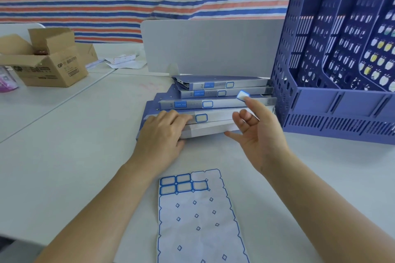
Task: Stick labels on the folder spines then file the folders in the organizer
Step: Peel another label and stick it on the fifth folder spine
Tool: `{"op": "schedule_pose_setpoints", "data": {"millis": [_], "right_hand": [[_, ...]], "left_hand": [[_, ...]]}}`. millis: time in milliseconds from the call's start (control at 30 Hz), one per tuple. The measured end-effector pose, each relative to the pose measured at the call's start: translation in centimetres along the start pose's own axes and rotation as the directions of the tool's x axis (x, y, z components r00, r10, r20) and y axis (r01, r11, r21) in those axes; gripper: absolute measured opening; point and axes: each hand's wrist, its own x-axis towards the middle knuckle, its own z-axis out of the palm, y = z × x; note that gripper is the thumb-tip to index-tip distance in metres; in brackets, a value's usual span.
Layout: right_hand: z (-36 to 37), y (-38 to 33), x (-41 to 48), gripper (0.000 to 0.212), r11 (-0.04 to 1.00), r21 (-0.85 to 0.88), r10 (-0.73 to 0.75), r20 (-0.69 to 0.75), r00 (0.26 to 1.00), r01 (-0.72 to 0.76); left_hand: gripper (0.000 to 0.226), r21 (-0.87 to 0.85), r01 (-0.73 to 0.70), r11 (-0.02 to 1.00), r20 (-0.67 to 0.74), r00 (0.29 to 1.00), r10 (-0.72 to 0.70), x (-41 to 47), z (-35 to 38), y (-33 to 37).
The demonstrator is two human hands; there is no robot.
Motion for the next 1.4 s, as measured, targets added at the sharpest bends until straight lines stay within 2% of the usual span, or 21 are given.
{"op": "schedule_pose_setpoints", "data": {"millis": [167, 267, 400, 500, 667, 900, 1100, 1400], "right_hand": [[0.2, 0.4, -0.2, 0.008, 0.994, -0.098, -0.052, 0.004, 0.999, 0.052], [0.4, 1.2, -0.2, 0.01, 0.979, -0.18, -0.098, 0.007, 0.995, 0.098], [0.7, 2.9, -0.5, 0.007, 0.949, -0.276, -0.146, 0.038, 0.989, 0.151], [1.0, 3.7, -0.7, 0.007, 0.916, -0.361, -0.163, 0.064, 0.985, 0.175], [1.2, 3.8, -0.6, 0.007, 0.892, -0.426, -0.143, 0.059, 0.988, 0.154], [1.3, 4.2, -0.1, 0.009, 0.89, -0.429, -0.144, 0.049, 0.988, 0.151], [1.4, 4.7, 0.1, 0.014, 0.876, -0.447, -0.177, 0.053, 0.983, 0.182], [1.7, 4.7, -0.1, 0.009, 0.881, -0.428, -0.205, 0.039, 0.978, 0.201]], "left_hand": [[0.03, -0.036, -0.058, 0.998, -0.253, 0.966, 0.047, -0.1, 0.1, -0.2], [0.026, -0.065, -0.109, 0.992, -0.358, 0.93, 0.079, 0.1, 0.4, -0.5], [0.027, -0.022, -0.127, 0.992, -0.457, 0.884, 0.103, 0.5, 0.6, -0.4], [0.029, -0.031, -0.135, 0.99, -0.477, 0.873, 0.104, 0.5, 0.6, -0.4], [0.018, -0.088, -0.13, 0.988, -0.485, 0.871, 0.071, 0.5, 0.5, -0.3], [0.007, -0.115, -0.141, 0.983, -0.484, 0.872, 0.068, 0.6, 0.7, -0.3], [0.007, -0.137, -0.146, 0.98, -0.486, 0.872, 0.062, 0.6, 0.6, -0.2], [0.006, -0.132, -0.139, 0.981, -0.486, 0.872, 0.058, 0.7, 0.6, -0.1]]}}
